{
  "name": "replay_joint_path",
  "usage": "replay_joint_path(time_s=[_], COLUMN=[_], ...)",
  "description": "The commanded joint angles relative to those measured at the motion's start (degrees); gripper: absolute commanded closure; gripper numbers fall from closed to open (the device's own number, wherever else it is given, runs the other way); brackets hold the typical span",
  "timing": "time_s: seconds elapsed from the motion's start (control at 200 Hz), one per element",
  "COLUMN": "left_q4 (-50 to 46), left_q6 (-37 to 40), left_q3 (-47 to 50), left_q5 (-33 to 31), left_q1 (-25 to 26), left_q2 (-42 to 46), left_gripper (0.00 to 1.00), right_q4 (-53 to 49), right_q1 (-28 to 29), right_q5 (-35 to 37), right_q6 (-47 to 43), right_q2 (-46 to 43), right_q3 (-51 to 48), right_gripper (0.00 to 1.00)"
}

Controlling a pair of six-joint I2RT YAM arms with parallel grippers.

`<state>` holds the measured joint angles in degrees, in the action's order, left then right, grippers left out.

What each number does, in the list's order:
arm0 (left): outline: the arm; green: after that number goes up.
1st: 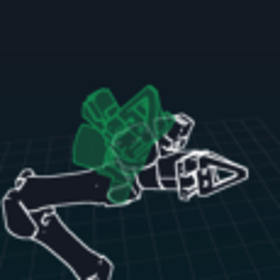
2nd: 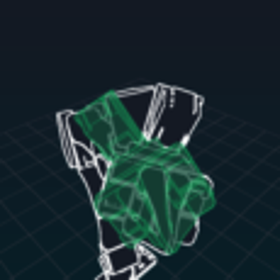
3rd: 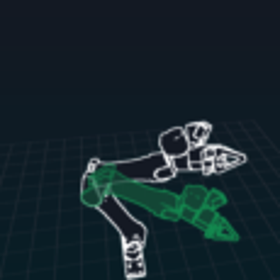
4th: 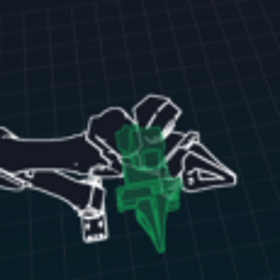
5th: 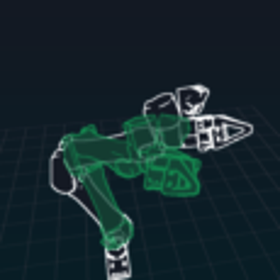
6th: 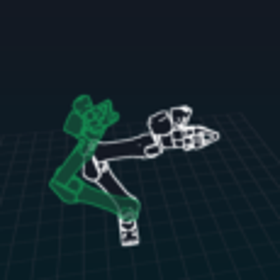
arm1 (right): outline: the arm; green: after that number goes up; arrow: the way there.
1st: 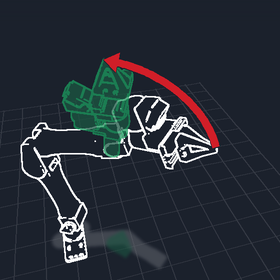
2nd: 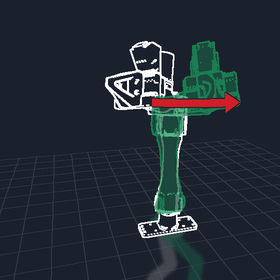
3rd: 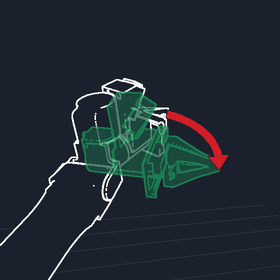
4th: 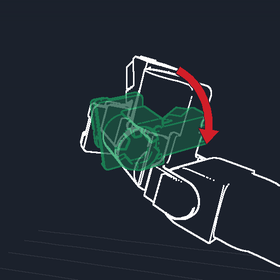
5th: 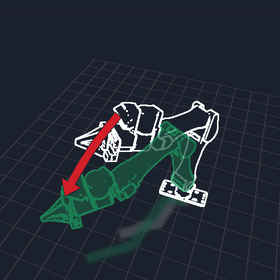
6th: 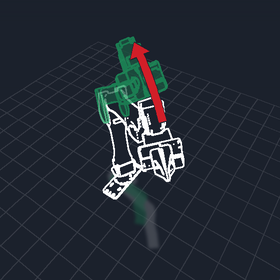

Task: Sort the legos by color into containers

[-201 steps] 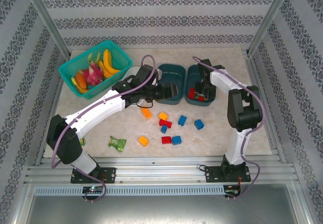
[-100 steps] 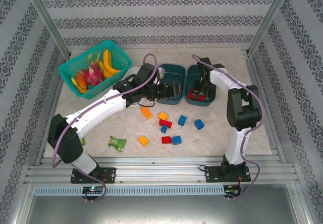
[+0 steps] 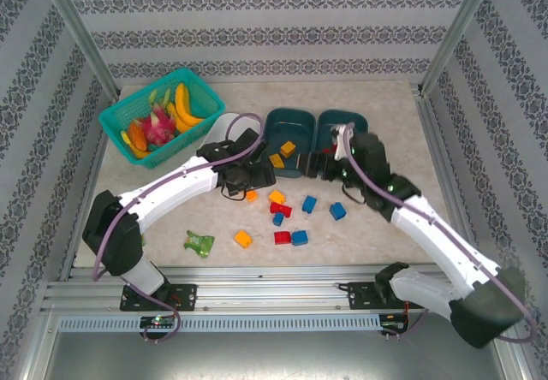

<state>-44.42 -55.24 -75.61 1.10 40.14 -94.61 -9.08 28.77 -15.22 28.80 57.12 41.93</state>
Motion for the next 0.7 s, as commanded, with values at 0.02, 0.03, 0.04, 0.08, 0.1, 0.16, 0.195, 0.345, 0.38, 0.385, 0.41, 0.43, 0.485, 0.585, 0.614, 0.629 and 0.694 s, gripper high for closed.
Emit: replay_joint_path(time_s=[0.02,0.03,0.04,0.08,0.1,0.16,0.195,0.345,0.38,0.385,0.41,0.43,0.485,0.585,0.614,0.629,0.694], left_q4=[-4.24,-4.39,-4.50,-4.55,-4.32,-4.09,-3.77,-1.31,-0.94,-0.89,-0.67,-0.47,-0.06,0.86,1.15,1.27,0.94], left_q6=[-5.41,-5.64,-5.92,-6.93,-7.38,-9.08,-10.10,-13.18,-13.78,-13.86,-14.15,-14.40,-14.71,-14.88,-14.76,-14.71,-14.46], left_q3=[-2.06,-2.14,-2.16,-2.21,-2.17,-2.01,-1.83,-1.71,-1.86,-1.88,-2.05,-2.15,-2.49,-3.12,-3.30,-3.50,-4.38], left_q5=[-5.64,-6.05,-6.38,-7.28,-7.57,-8.37,-8.57,-9.31,-9.44,-9.45,-9.54,-9.66,-9.78,-9.96,-9.98,-10.02,-10.48], left_q1=[0.84,0.83,0.86,0.82,0.86,0.82,0.82,0.73,0.79,0.76,0.73,0.73,0.73,0.65,0.64,0.65,0.66], left_q2=[-5.72,-6.06,-6.43,-7.47,-8.15,-9.54,-10.25,-12.61,-13.18,-13.25,-13.74,-14.19,-15.06,-16.90,-17.45,-17.60,-18.60], left_gripper=[0.21,0.21,0.21,0.21,0.21,0.21,0.21,0.22,0.23,0.23,0.24,0.24,0.26,0.33,0.34,0.35,0.37], right_q4=[9.19,9.14,8.91,7.83,7.31,6.01,5.21,2.88,2.66,2.62,2.43,2.30,1.96,1.34,1.11,1.06,0.79], right_q1=[2.46,2.54,2.59,2.69,2.69,2.60,2.60,2.58,2.60,2.65,2.60,2.60,2.61,2.49,2.51,2.46,2.34], right_q5=[-2.22,-2.13,-2.07,-1.83,-1.75,-1.80,-1.79,-2.61,-2.74,-2.77,-2.87,-2.88,-2.93,-3.06,-3.14,-3.15,-3.34], right_q6=[2.34,2.43,2.48,2.58,2.61,2.69,2.65,2.88,2.93,2.93,3.04,3.09,3.19,2.95,2.94,2.96,3.02], right_q2=[-6.50,-6.98,-7.54,-9.35,-10.16,-12.07,-12.95,-14.47,-14.61,-14.64,-14.84,-14.92,-15.27,-15.68,-15.81,-15.86,-15.99], right_q3=[-6.89,-7.16,-7.44,-8.21,-8.46,-9.10,-9.26,-9.36,-9.39,-9.40,-9.41,-9.41,-9.50,-9.41,-9.37,-9.33,-9.24], right_gripper=[0.03,0.02,0.02,0.02,0.02,0.03,0.02,0.03,0.02,0.02,0.03,0.03,0.02,0.02,0.03,0.03,0.03])
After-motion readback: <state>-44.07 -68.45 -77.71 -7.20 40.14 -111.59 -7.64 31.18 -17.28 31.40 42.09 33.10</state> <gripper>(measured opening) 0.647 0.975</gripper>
